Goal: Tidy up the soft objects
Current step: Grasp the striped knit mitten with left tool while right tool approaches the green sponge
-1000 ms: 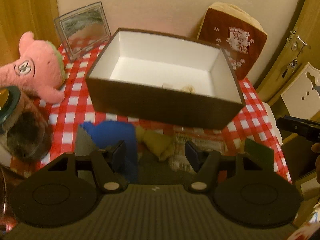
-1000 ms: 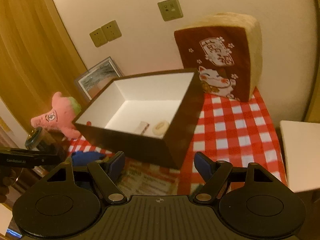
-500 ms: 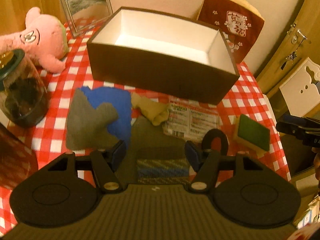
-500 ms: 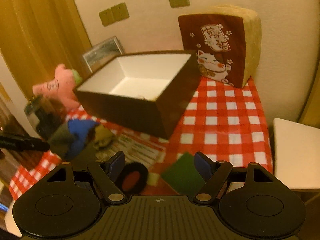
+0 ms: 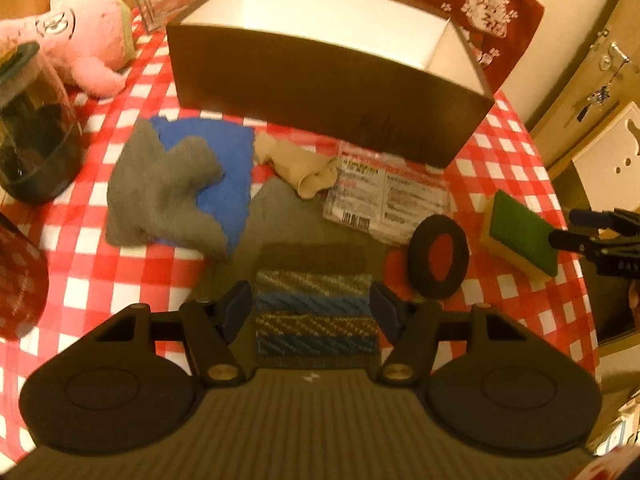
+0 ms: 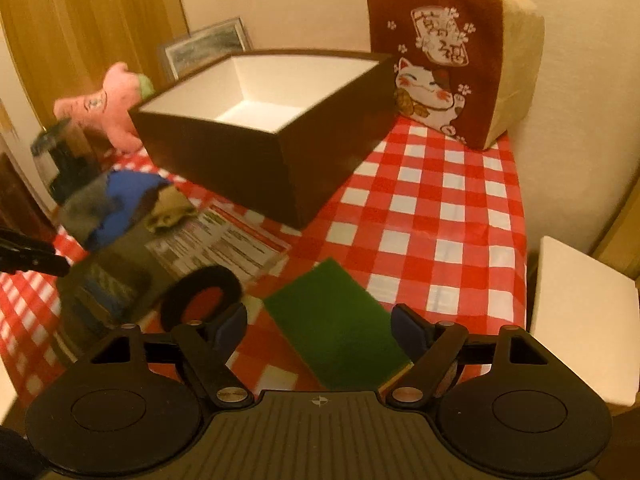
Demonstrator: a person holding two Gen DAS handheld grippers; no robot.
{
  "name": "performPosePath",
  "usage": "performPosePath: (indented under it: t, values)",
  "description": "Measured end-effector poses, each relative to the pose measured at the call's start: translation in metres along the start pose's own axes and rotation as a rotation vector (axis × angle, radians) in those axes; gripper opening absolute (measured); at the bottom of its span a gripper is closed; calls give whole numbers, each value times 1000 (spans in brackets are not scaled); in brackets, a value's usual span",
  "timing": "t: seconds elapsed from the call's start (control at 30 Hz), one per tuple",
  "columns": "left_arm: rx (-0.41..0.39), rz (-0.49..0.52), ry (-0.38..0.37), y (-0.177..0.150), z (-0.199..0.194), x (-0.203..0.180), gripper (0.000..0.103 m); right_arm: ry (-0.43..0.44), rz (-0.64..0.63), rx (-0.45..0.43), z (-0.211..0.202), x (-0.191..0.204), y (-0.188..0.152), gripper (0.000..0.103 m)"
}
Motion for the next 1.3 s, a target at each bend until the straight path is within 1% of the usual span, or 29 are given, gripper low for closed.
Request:
performPosePath:
  t: [0.17,0.27,0.37,0.43,0.53,0.67,0.77,0.9,1.03,1.13,1.27,1.3]
  values:
    - [7,-7,18,-9,7,2,63,21,3,23,25,-20,-2,80]
    - [15,-8,23,-13,11,3,63,54,36,45,40,-29,-7,81]
    - [23,-3,21,-17,15,3,63,85,50,60,47,-30,-10,81]
    - [31,3,12,-20,16,1,63,72,30,59,46,-25,-11,81]
    - [38,19,0,-25,18,-1,63,103,9,69,41,-11,-13,81]
    - [54,37,5,-33,24,-4,63,109,-40,87,35,18,-19,81]
    - [68,40,13,-37,30,-7,63,116,-33,100,33,38,-25,81]
    - [77,52,36,-40,38,-13,68,89,-32,112,32,55,-30,81]
    - [84,61,74,-43,48,-18,72,87,-4,120,32,58,-30,81]
    - [81,73,111,-44,53,-18,72,82,4,126,33,57,-29,81]
    - [81,46,115,-41,51,-9,72,73,25,130,33,56,-30,81]
    - [81,40,118,-41,50,-7,74,73,26,131,32,56,-30,81]
Point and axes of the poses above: each gripper's, at about its wrist camera, not at the fingertips, and z roughly the way its jaws point, x to its left, y to its top, the point moved 7 cm from there along z, roughly the way its jaws point, and after that the axes turned 12 degrees about -z, right-handed, at the moved point
